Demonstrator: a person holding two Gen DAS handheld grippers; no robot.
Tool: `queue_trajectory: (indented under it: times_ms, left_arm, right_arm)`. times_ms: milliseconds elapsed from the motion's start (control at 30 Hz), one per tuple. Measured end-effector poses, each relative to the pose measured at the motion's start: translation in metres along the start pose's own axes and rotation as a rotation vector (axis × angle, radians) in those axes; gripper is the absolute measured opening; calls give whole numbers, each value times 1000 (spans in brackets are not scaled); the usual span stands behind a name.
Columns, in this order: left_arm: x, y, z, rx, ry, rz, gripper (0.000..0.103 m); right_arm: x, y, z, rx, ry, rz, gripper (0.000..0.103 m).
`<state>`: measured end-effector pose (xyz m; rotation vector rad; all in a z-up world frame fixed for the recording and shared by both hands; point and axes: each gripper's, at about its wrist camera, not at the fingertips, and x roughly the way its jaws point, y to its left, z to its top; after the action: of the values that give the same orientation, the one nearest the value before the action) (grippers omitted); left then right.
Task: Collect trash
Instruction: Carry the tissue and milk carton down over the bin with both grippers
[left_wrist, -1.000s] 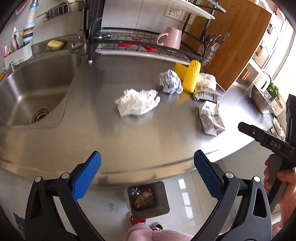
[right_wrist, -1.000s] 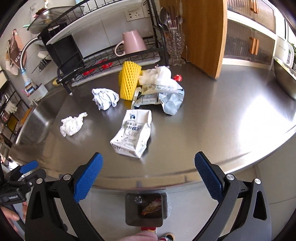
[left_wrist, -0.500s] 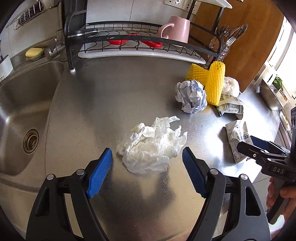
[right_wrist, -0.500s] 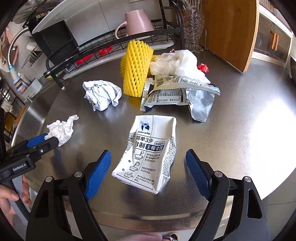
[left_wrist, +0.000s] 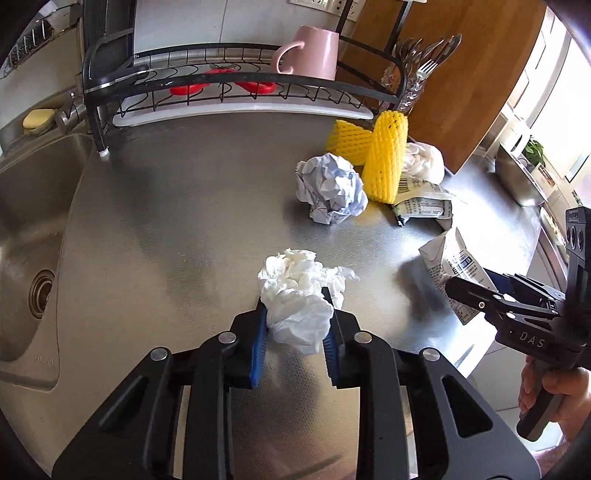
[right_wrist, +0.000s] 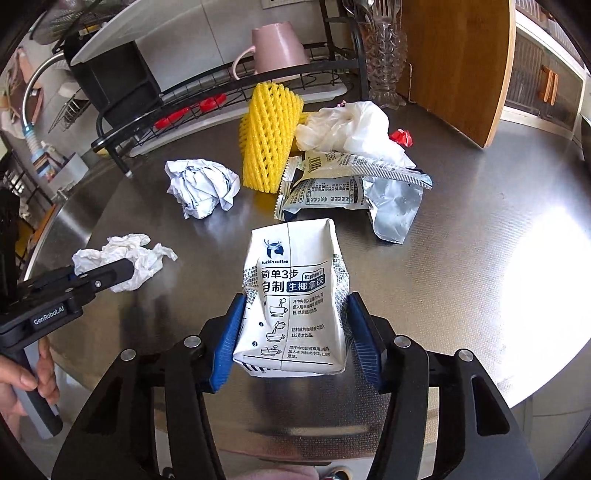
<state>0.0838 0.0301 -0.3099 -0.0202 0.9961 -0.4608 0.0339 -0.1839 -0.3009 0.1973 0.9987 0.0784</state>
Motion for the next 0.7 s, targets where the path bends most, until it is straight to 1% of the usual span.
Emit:
queue_trajectory:
  times_ms: [100,267,467,567,700]
  left_arm:
    - [-13,-15,-9,-1,-5,2,24]
    - [-38,-44,-40,-11,-18,-13,24]
    - [-68,-76,-88,-21,-5,-8,24]
    - [-80,-86,-112,-29,7,-2,24]
    - [-85,-94,-143,-48,44,-4,24]
  right_arm:
    - [-16,-1,-4,-10,-16,9,56]
    - [-47,-2,-20,-29,-36,28,56]
    - [-82,-5,-58,-55,-30,50,56]
    - [-95,-8,-80,-56,-20,55,56]
    - [-104,-14,-112,-50,5,60,53]
